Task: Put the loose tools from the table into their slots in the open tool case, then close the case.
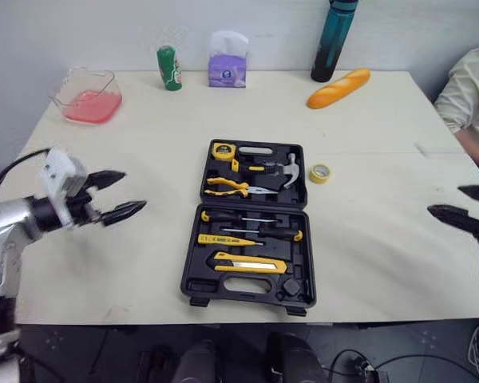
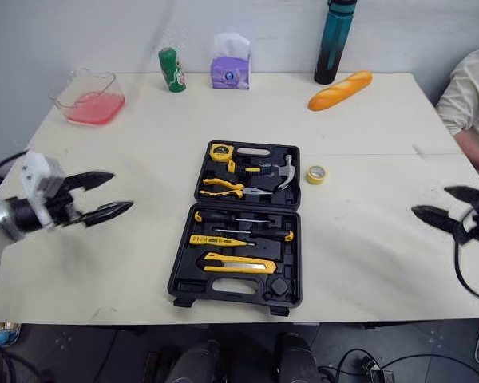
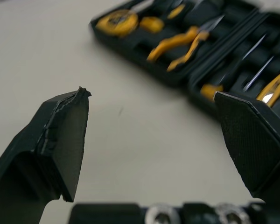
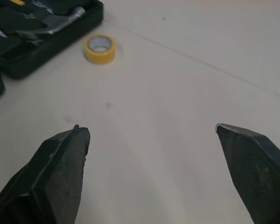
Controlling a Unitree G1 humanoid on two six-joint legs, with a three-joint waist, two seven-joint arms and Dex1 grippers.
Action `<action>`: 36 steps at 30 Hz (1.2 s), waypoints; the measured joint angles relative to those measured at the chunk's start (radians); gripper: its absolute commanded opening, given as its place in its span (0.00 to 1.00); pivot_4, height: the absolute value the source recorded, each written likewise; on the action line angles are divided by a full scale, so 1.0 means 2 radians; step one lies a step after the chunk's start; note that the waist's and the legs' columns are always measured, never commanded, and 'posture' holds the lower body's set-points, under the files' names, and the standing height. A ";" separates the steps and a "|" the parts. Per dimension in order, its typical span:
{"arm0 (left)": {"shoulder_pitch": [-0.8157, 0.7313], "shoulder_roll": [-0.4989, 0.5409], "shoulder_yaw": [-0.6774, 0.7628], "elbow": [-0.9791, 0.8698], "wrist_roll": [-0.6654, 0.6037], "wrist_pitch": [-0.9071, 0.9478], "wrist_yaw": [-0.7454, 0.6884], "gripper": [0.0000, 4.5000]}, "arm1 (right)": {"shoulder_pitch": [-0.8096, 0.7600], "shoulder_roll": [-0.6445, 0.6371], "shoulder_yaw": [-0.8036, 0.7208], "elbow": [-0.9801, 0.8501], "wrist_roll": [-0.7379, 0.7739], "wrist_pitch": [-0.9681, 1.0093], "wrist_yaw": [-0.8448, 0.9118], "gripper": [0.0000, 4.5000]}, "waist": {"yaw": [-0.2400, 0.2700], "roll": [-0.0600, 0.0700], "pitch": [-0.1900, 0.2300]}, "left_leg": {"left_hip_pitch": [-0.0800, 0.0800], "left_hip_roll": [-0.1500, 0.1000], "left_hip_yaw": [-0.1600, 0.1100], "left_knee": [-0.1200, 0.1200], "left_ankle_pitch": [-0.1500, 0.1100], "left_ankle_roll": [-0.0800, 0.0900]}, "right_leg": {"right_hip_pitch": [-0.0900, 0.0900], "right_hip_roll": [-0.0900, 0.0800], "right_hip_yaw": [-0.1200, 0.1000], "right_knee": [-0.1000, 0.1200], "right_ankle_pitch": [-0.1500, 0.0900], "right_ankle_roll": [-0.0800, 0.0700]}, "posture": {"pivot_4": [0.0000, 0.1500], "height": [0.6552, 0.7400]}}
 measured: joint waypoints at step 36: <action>-0.117 -0.069 -0.122 -0.042 0.009 0.014 -0.008 1.00 | -0.444 0.293 0.323 0.520 -0.343 -0.272 0.014 1.00 | -0.021 0.001 0.001 | -0.004 0.002 -0.004 0.001 0.000 -0.002 | -0.002 0.006 0.000 -0.001 0.000 0.000 | 1.00 1.00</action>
